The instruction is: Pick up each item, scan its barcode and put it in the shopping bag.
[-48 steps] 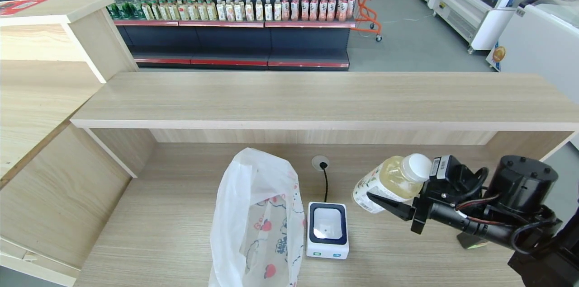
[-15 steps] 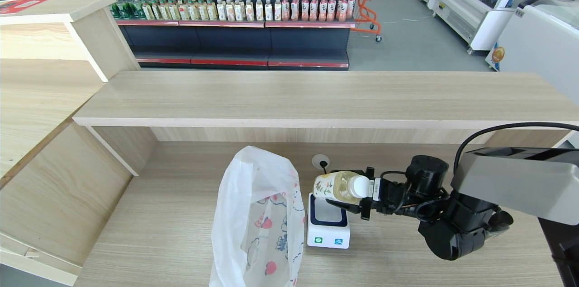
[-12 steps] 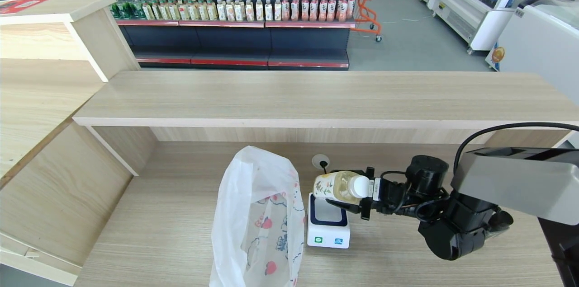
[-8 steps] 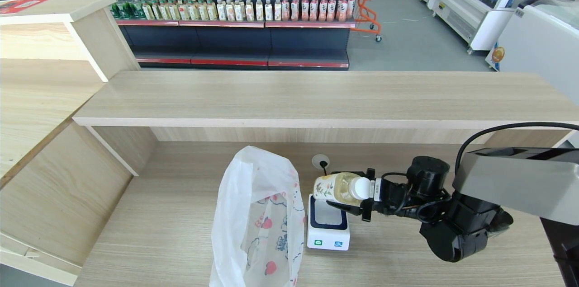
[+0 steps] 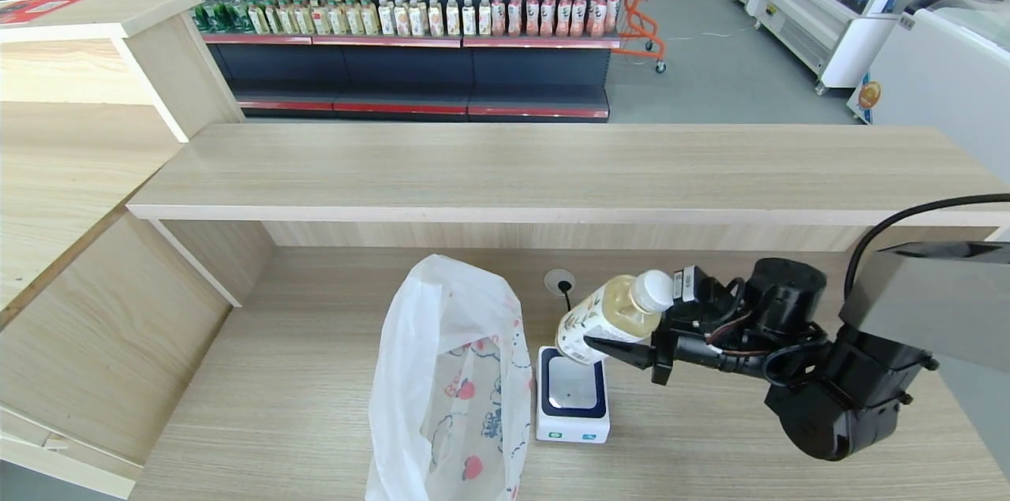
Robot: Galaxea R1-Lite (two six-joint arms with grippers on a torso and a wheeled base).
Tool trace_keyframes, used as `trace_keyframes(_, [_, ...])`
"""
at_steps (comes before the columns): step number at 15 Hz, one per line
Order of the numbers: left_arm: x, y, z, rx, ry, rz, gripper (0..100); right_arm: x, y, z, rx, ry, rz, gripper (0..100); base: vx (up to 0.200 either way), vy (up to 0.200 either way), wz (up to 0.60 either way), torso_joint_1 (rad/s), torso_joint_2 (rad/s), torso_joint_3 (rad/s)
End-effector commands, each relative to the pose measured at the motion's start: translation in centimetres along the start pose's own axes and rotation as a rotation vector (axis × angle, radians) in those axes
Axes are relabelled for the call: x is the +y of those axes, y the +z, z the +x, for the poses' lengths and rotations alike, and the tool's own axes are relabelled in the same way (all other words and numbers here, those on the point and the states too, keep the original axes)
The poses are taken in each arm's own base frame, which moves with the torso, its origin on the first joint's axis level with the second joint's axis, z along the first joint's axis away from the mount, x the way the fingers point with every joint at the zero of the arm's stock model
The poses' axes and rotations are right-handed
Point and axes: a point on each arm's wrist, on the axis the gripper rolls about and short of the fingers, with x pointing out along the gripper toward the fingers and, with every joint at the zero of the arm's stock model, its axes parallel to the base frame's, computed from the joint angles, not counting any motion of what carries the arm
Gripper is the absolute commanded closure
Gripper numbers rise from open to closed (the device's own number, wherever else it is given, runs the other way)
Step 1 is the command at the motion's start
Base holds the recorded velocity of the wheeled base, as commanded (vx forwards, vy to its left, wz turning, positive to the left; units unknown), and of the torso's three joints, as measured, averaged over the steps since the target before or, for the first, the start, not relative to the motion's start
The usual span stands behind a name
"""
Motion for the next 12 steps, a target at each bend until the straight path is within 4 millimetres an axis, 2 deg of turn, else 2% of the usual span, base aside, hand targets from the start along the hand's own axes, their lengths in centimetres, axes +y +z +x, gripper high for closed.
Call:
trace_keyframes(1, [0.0, 0.0, 0.0, 0.000, 0.000, 0.000, 0, 0.2, 3.0, -2.7, 0.014, -0.117, 0.104, 100, 0.000, 0.000, 0.00, 0.000, 0.00, 0.000])
trace_keyframes(5, [0.0, 0.0, 0.0, 0.000, 0.000, -0.001, 0, -0.4, 4.3, -3.0, 0.002, -0.395, 0.394, 100, 0.000, 0.000, 0.00, 0.000, 0.00, 0.000])
trace_keyframes(9, [0.0, 0.0, 0.0, 0.000, 0.000, 0.000, 0, -0.5, 5.3, -3.5, -0.024, -0.421, 0.431, 100, 0.000, 0.000, 0.00, 0.000, 0.00, 0.000])
trace_keyframes(12, [0.0, 0.0, 0.0, 0.001, 0.000, 0.000, 0, 0.3, 5.7, -3.9, -0.020, -0.412, 0.465, 100, 0.000, 0.000, 0.00, 0.000, 0.00, 0.000])
